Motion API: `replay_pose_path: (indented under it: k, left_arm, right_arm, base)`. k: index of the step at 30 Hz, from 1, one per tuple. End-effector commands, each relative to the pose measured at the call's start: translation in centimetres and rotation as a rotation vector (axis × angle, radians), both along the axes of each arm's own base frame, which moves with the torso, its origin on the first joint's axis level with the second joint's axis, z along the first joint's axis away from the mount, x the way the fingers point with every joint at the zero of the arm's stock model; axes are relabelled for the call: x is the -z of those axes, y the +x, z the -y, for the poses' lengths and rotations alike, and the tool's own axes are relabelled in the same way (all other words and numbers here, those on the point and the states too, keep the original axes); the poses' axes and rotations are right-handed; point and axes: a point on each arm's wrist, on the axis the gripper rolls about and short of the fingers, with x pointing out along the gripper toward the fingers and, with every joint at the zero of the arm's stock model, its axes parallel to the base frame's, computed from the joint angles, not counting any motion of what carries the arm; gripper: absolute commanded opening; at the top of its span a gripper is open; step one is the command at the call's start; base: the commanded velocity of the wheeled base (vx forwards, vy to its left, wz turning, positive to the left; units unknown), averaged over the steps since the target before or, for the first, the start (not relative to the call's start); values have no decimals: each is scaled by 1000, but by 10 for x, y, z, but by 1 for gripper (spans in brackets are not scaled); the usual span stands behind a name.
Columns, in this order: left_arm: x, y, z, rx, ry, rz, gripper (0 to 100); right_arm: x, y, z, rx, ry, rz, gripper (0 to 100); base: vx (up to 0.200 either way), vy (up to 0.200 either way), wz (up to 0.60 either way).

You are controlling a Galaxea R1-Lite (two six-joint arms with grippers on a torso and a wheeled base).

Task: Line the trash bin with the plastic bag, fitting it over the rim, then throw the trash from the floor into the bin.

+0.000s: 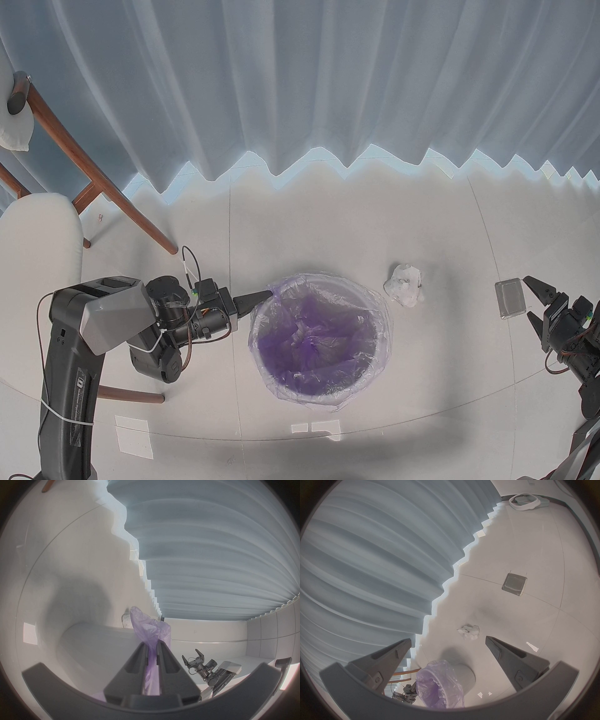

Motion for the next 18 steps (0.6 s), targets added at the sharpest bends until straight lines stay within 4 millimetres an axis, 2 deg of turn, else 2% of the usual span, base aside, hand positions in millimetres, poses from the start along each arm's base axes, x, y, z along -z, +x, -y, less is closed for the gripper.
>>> replay_pose_path:
  k: [1, 3, 6, 18]
  left_arm:
    - [11, 3, 0, -4, 2, -21, 0]
    - [15, 4, 0, -6, -2, -30, 0]
    - [11, 11, -1, -8, -16, -14, 0]
    - [10, 10, -1, -10, -18, -17, 0]
  right_arm:
    - [3, -3, -1, 0, 3, -20, 100]
    - [3, -3, -1, 0, 3, -17, 100]
    - [3, -3, -1, -1, 2, -19, 100]
    - [3, -3, -1, -1, 2, -19, 100]
  base:
    - [0, 0, 0]
    - [0, 0, 0]
    - [0, 0, 0]
    - [0, 0, 0]
